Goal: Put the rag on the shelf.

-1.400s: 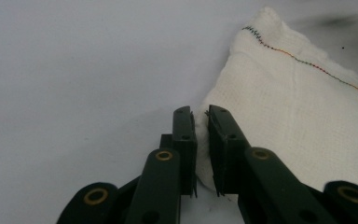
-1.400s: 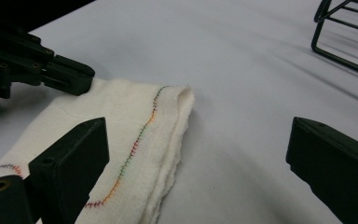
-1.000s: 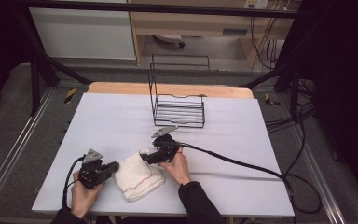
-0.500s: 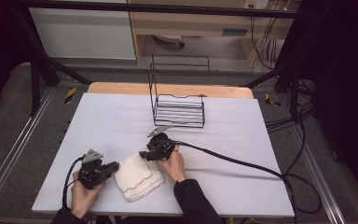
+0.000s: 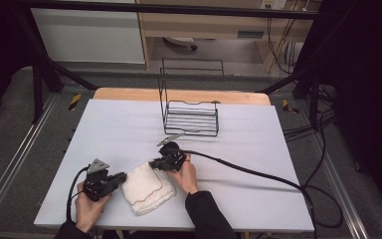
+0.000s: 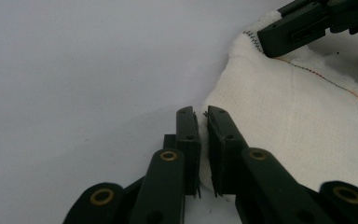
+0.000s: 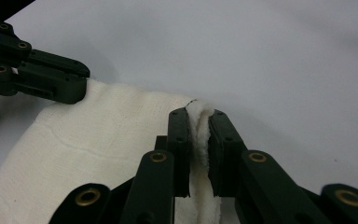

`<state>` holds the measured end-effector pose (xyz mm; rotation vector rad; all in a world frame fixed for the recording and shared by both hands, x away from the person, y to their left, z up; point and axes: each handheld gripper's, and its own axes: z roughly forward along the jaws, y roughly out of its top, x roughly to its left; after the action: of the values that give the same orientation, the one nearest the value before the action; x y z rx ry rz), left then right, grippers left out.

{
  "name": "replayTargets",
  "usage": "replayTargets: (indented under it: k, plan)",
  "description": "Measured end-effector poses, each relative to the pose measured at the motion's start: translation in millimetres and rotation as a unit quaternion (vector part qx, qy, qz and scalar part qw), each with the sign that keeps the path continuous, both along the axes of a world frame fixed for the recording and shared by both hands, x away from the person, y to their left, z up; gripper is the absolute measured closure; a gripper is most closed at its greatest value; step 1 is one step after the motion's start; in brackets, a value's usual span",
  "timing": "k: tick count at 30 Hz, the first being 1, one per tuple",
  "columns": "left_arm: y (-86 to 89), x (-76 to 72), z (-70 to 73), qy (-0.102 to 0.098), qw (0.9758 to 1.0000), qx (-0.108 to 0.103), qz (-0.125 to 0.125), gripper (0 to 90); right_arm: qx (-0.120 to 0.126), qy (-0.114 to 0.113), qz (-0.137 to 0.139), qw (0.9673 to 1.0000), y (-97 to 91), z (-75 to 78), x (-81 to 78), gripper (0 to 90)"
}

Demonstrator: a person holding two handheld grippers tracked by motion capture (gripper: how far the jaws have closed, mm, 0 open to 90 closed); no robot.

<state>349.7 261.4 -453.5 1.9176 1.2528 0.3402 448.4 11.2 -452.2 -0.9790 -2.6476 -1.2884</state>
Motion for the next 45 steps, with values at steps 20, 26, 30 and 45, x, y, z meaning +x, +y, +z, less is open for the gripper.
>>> replayTargets:
  k: [20, 26, 30, 45]
  plan:
    - [-23.1, 30.5, 5.5, -0.025, 0.9996, -0.009, 0.004, 68.2, -0.008, -0.042, -0.090, 0.9950, -32.0, 12.1, -21.7, 83.2]
    - [-24.5, 33.2, -0.3, 0.001, 0.9999, -0.014, 0.007, 64.8, -0.017, -0.046, -0.089, 0.9948, -30.5, 5.5, -19.4, 81.9]
    - [-26.8, 34.4, -1.9, 0.007, 0.9997, -0.022, 0.006, 69.0, -0.023, -0.053, -0.086, 0.9947, -29.9, 2.0, -18.6, 78.0]
    - [-35.0, 33.7, -0.6, 0.006, 1.0000, 0.000, 0.002, 80.5, -0.011, -0.050, -0.087, 0.9949, -39.3, -3.7, -9.8, 54.7]
